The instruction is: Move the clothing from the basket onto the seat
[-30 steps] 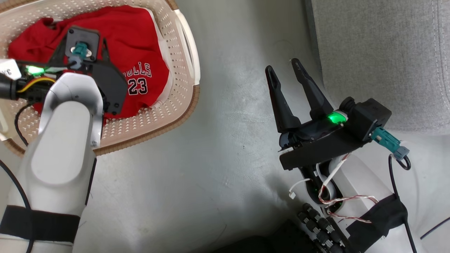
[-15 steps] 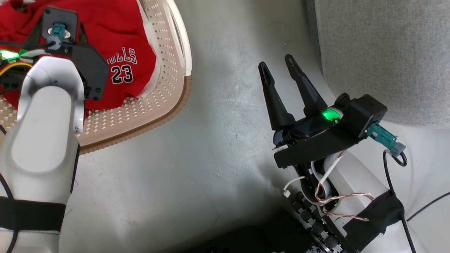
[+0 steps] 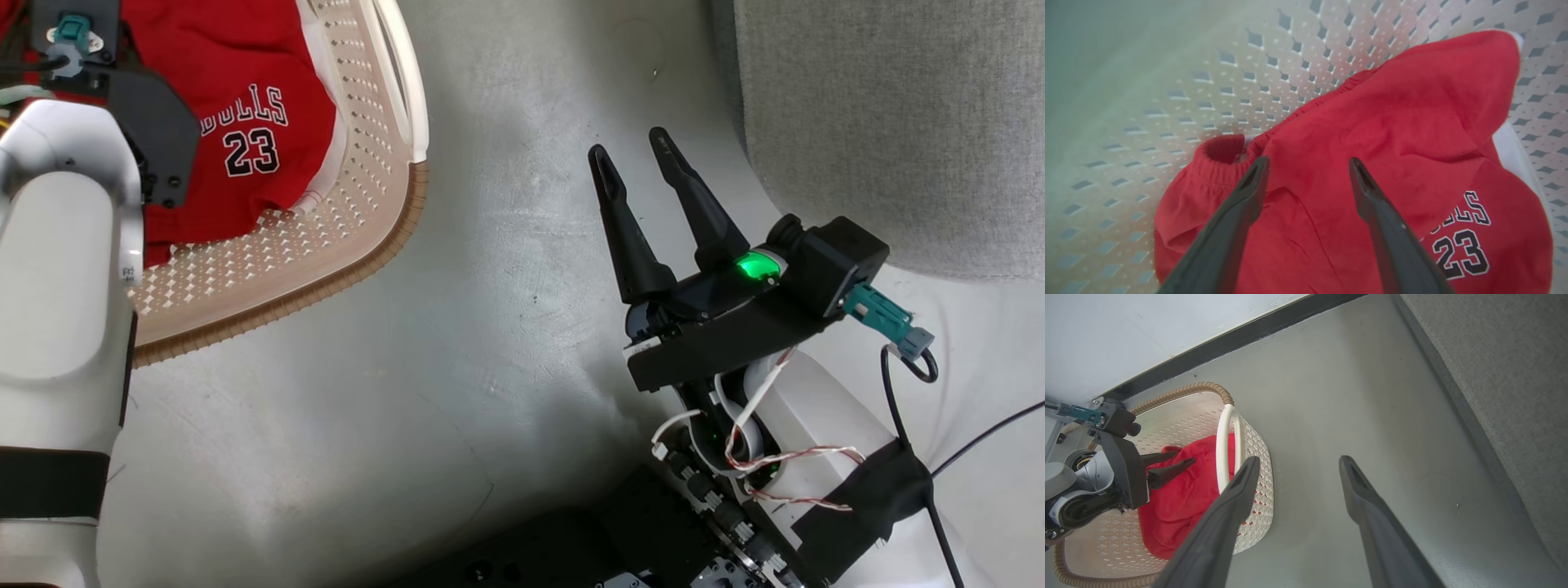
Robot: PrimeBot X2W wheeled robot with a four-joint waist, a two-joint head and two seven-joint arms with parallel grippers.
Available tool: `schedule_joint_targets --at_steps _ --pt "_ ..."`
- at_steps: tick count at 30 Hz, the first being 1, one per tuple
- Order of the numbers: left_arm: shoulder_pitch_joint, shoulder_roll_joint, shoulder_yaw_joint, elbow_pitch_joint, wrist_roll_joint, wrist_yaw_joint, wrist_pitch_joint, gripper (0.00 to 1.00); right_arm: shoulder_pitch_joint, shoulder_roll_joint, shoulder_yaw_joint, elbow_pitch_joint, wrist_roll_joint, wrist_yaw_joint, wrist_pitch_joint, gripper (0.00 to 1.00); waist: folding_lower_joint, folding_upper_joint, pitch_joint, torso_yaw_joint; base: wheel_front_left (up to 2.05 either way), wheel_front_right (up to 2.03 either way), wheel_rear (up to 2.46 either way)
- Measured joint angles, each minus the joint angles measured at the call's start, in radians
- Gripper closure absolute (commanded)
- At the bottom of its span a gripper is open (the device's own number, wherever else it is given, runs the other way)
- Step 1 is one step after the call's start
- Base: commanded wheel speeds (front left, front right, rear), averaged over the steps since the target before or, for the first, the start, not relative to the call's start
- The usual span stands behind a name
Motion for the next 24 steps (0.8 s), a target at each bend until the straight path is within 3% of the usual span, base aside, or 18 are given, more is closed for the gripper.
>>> schedule_joint_targets --at_steps 24 --pt "-0.060 -0.007 0.035 0.018 0.034 0.007 -0.007 0.00 -0.005 0.000 0.012 0.006 0.019 0.000 0.000 0.00 -0.0002 0.0000 0.031 -0.012 0.00 0.00 0.00"
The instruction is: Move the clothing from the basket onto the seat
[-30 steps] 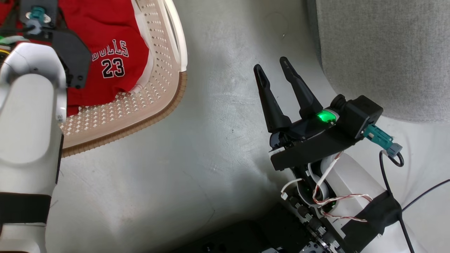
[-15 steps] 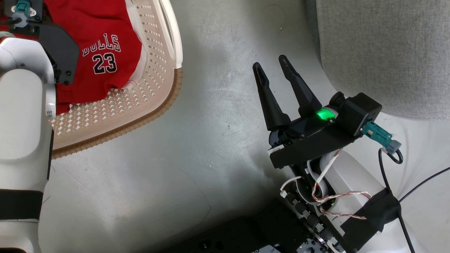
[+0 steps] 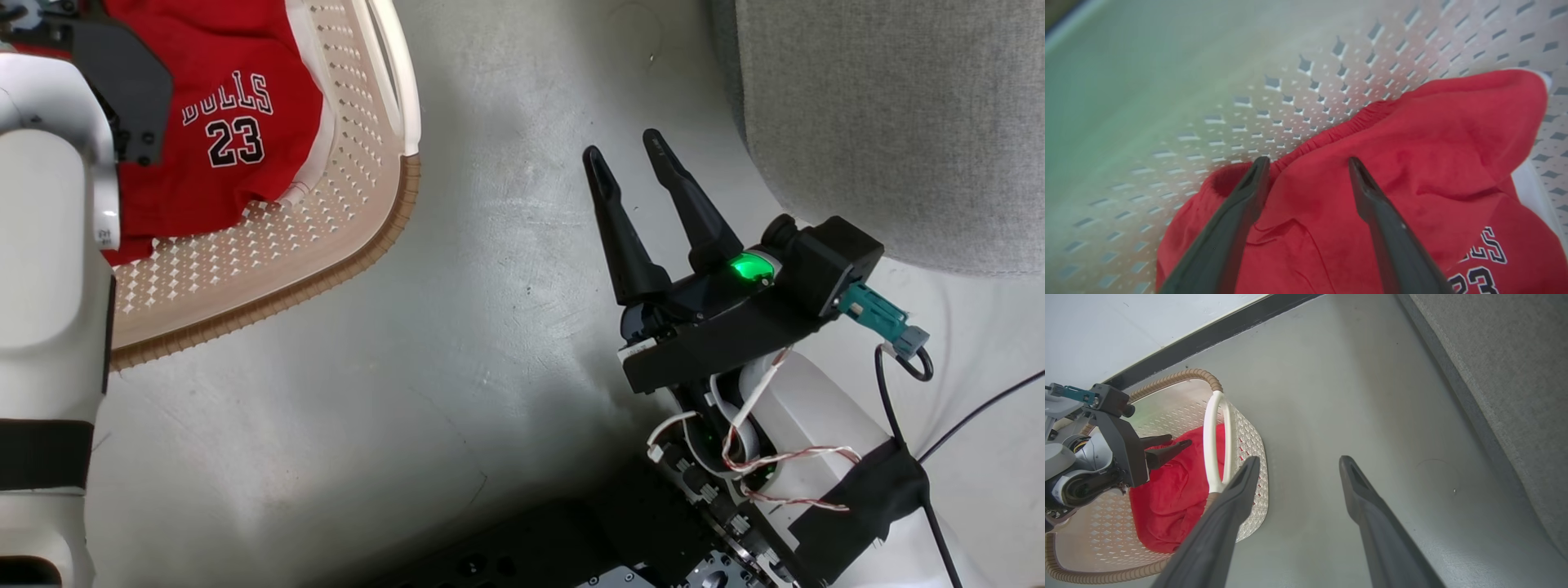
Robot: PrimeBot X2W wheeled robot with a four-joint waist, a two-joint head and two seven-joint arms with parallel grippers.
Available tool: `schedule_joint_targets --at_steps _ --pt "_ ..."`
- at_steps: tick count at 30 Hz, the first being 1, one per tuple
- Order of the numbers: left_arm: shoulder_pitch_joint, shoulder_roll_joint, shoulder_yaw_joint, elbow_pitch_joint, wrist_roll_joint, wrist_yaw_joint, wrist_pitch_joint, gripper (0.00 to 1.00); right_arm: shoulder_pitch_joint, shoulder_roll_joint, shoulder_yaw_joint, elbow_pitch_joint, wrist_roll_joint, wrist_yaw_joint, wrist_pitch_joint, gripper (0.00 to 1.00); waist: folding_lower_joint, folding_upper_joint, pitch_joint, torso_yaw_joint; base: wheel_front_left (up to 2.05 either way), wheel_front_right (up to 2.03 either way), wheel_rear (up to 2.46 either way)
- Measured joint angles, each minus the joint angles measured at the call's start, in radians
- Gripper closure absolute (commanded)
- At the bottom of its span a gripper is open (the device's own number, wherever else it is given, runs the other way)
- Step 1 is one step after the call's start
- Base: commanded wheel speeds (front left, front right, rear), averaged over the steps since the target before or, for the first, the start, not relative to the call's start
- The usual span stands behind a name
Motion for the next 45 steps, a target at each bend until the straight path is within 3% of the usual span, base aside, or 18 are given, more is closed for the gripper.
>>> schedule_joint_targets --at_steps 15,16,17,18,21,29,39,45 --pt "-0.031 -0.001 0.003 0.033 0.016 0.000 -0.012 0.00 -0.001 0.001 -0.013 0.003 0.001 0.001 0.000 0.00 0.0000 0.0000 0.035 -0.010 0.00 0.00 0.00" --pt "-0.031 -0.001 0.003 0.034 0.016 0.000 -0.017 0.05 -0.001 0.001 -0.013 0.002 0.002 0.001 0.000 0.00 0.0000 0.0000 0.035 -0.011 0.00 0.00 0.00" --pt "-0.032 -0.001 0.002 0.035 0.016 0.000 -0.018 0.39 -0.001 0.001 -0.013 0.001 0.002 0.001 0.000 0.00 0.0000 0.0001 0.035 -0.011 0.00 0.00 0.00" --pt "-0.032 -0.001 0.003 0.035 0.015 0.000 -0.027 0.61 -0.001 0.001 -0.013 0.001 0.002 0.001 0.000 0.00 0.0001 0.0001 0.035 -0.011 0.00 0.00 0.00" --pt "-0.035 -0.004 0.004 0.039 0.014 0.000 -0.036 1.00 -0.001 0.001 -0.013 0.000 0.002 0.001 0.000 0.00 0.0000 0.0000 0.036 -0.011 0.00 0.00 0.00" --pt "-0.036 -0.029 0.024 0.059 -0.016 0.000 -0.079 1.00 -0.013 0.001 -0.037 0.013 -0.002 0.011 0.000 0.00 0.0001 0.0001 0.030 -0.010 0.00 0.00 0.00" --pt "0.056 -0.167 0.040 0.086 -0.112 0.000 -0.196 1.00 -0.019 -0.002 -0.152 0.108 -0.087 0.046 0.000 0.00 0.0001 0.0001 -0.038 0.023 0.00 0.00 0.00" --pt "0.102 -0.244 0.050 0.084 -0.166 -0.004 -0.280 1.00 -0.019 -0.054 -0.219 0.127 -0.126 0.062 0.000 0.00 0.0000 0.0000 -0.102 0.076 0.00 0.00 0.00"
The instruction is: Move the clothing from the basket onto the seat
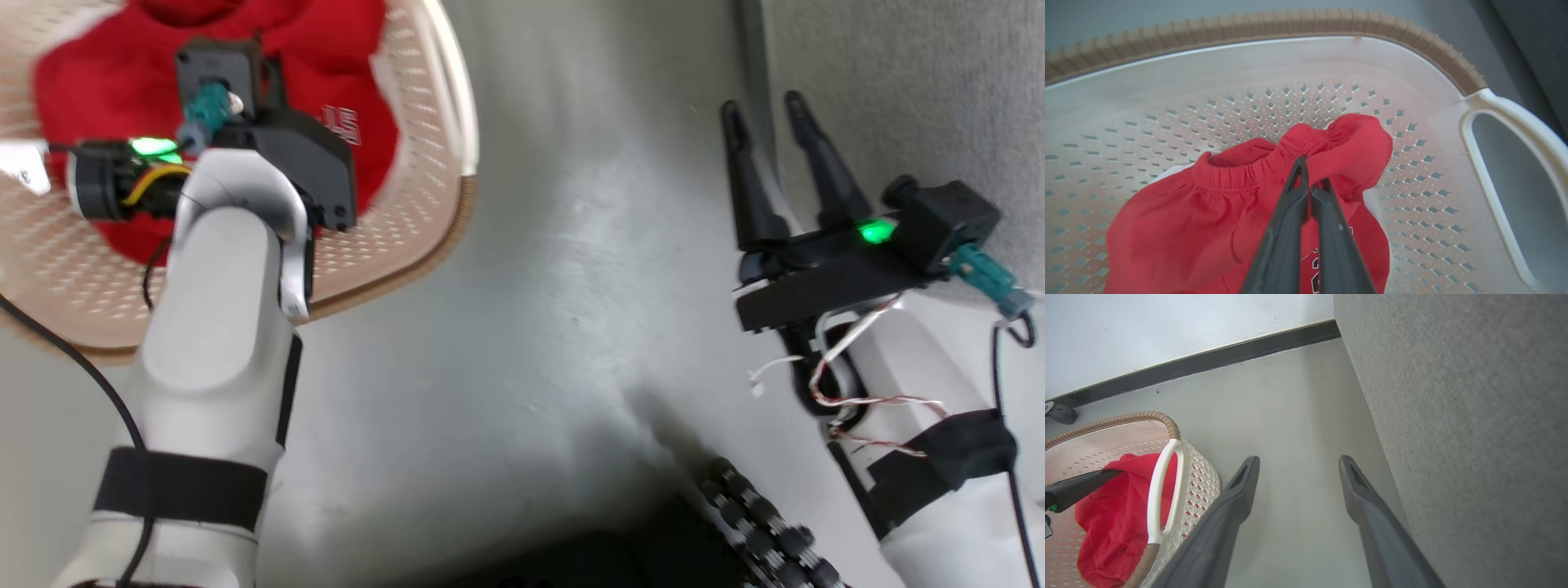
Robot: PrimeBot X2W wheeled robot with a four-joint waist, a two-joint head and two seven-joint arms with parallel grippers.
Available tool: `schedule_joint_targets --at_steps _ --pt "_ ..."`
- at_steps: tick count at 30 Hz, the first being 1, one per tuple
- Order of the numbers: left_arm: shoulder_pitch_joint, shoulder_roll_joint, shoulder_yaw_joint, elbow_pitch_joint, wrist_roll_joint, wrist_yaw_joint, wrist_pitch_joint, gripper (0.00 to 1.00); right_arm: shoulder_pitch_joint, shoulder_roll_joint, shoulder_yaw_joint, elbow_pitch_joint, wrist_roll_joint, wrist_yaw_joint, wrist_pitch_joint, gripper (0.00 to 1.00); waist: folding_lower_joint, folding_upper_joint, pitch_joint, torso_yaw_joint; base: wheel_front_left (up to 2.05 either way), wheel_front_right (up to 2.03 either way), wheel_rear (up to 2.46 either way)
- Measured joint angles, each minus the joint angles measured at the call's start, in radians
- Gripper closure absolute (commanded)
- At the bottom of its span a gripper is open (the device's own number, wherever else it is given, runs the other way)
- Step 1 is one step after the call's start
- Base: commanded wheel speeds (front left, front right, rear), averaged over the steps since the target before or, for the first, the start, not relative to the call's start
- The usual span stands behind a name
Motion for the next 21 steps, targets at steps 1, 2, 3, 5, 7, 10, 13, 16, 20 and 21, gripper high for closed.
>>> schedule_joint_targets --at_steps 1,2,3,5,7,10,13,16,20,21 --pt "0.009 -0.005 0.000 0.000 -0.009 -0.007 -0.013 1.00 0.001 -0.008 -0.010 0.002 -0.007 0.002 0.000 0.00 0.0000 0.0000 -0.011 0.011 0.00 0.00 0.00" --pt "0.018 -0.007 0.001 0.000 -0.015 -0.007 -0.026 1.00 0.001 -0.014 -0.017 0.003 -0.015 0.003 0.000 0.00 0.0000 0.0000 -0.022 0.022 0.00 0.00 0.00" --pt "0.028 -0.007 0.003 0.000 -0.024 -0.007 -0.040 1.00 0.002 -0.021 -0.026 0.004 -0.023 0.007 0.000 0.00 0.0000 0.0000 -0.034 0.033 0.00 0.00 0.00" --pt "0.046 -0.005 0.011 0.001 -0.039 -0.015 -0.064 1.00 0.007 -0.030 -0.044 0.005 -0.032 0.010 0.000 0.00 0.0000 0.0000 -0.058 0.056 0.00 0.00 0.00" --pt "0.063 -0.007 0.024 0.001 -0.068 -0.017 -0.090 1.00 0.018 -0.041 -0.059 0.008 -0.040 0.012 0.000 0.00 0.0000 0.0000 -0.082 0.080 0.00 0.00 0.00" --pt "0.091 -0.007 0.031 0.003 -0.094 -0.026 -0.122 1.00 0.044 -0.048 -0.078 0.014 -0.046 0.015 0.000 0.00 0.0000 0.0000 -0.122 0.114 0.00 0.00 0.00" --pt "0.120 -0.008 0.038 0.006 -0.109 -0.037 -0.156 1.00 0.063 -0.049 -0.090 0.017 -0.055 0.019 0.000 0.00 0.0000 0.0000 -0.165 0.148 0.00 0.00 0.00" --pt "0.150 -0.010 0.046 0.005 -0.141 -0.044 -0.189 1.00 0.079 -0.049 -0.102 0.022 -0.060 0.021 0.000 0.00 0.0000 0.0000 -0.209 0.178 0.00 0.00 0.00" --pt "0.186 -0.014 0.059 0.004 -0.167 -0.050 -0.234 1.00 0.104 -0.049 -0.119 0.032 -0.080 0.028 0.000 0.00 -0.0001 0.0000 -0.270 0.215 0.00 0.00 0.00" --pt "0.195 -0.015 0.061 0.003 -0.174 -0.051 -0.244 1.00 0.112 -0.049 -0.126 0.035 -0.081 0.028 0.000 0.00 -0.0001 0.0000 -0.285 0.224 0.00 0.00 0.00"
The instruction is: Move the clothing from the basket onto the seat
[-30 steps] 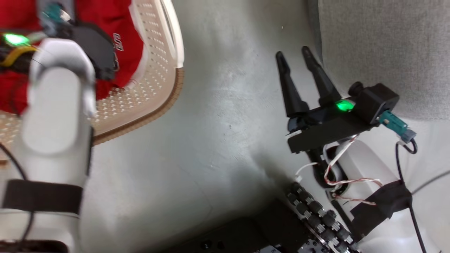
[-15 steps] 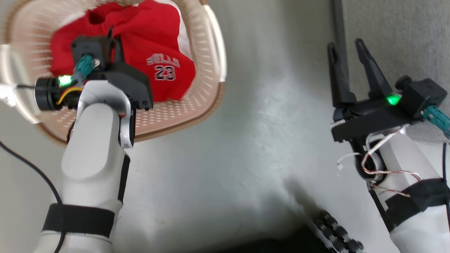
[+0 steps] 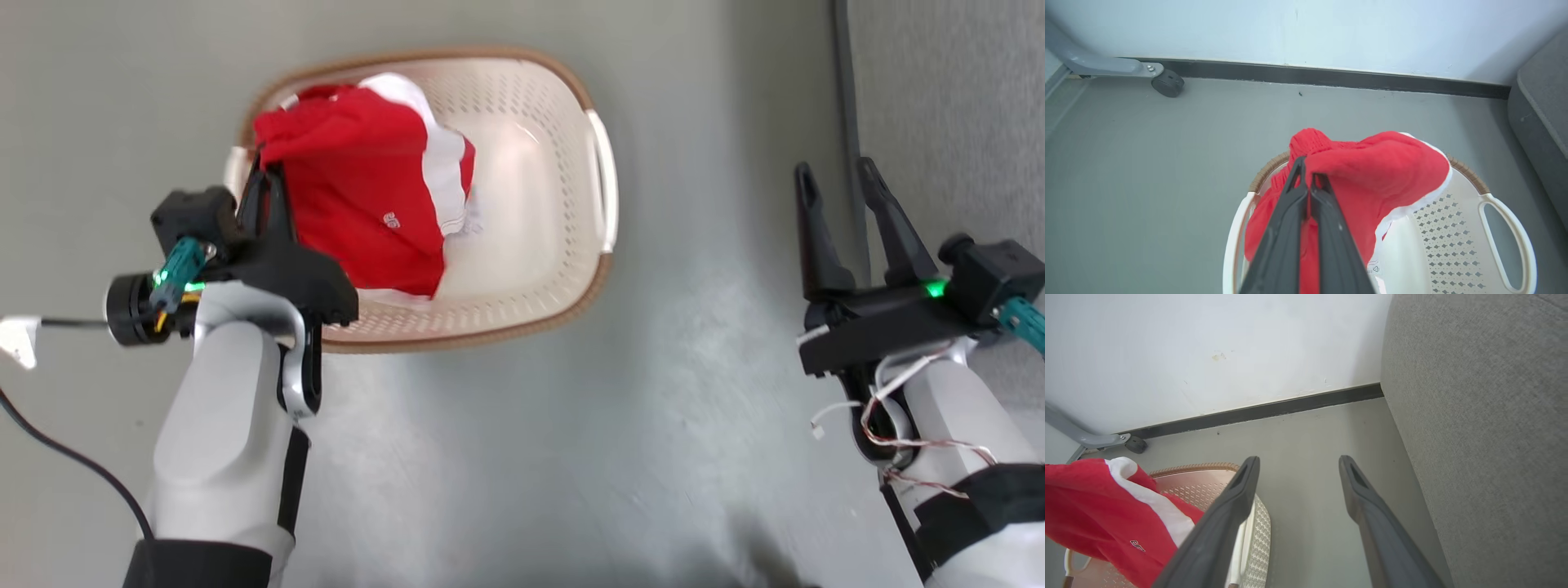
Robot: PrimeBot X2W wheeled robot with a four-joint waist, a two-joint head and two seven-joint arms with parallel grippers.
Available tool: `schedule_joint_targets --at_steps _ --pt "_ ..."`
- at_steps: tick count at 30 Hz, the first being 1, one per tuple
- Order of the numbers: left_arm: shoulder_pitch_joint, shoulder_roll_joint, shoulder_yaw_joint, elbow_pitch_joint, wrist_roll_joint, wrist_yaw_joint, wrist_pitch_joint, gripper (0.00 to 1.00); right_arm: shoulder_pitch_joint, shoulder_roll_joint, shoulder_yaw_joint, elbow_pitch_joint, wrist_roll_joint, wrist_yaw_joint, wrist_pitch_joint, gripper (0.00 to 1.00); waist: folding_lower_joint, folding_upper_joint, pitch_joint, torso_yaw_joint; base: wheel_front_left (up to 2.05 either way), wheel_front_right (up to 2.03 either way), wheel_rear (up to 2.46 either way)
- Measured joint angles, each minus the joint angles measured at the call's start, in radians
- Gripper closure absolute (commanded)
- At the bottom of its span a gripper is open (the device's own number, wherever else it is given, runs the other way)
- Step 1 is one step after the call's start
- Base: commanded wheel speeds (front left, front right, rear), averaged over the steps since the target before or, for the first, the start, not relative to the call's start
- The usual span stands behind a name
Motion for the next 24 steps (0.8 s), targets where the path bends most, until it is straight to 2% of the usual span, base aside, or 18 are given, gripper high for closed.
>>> schedule_joint_targets --at_steps 12,24 --pt "0.107 -0.004 -0.007 -0.011 -0.053 -0.018 -0.030 1.00 0.098 -0.007 -0.051 0.022 -0.019 0.010 0.000 0.00 0.0001 -0.0001 -0.185 0.087 0.00 0.00 0.00" --pt "0.246 -0.003 -0.055 -0.050 -0.089 -0.035 -0.042 1.00 0.192 0.026 -0.059 0.056 -0.028 0.027 0.000 0.00 0.0000 -0.0001 -0.369 0.140 0.00 0.00 0.00"
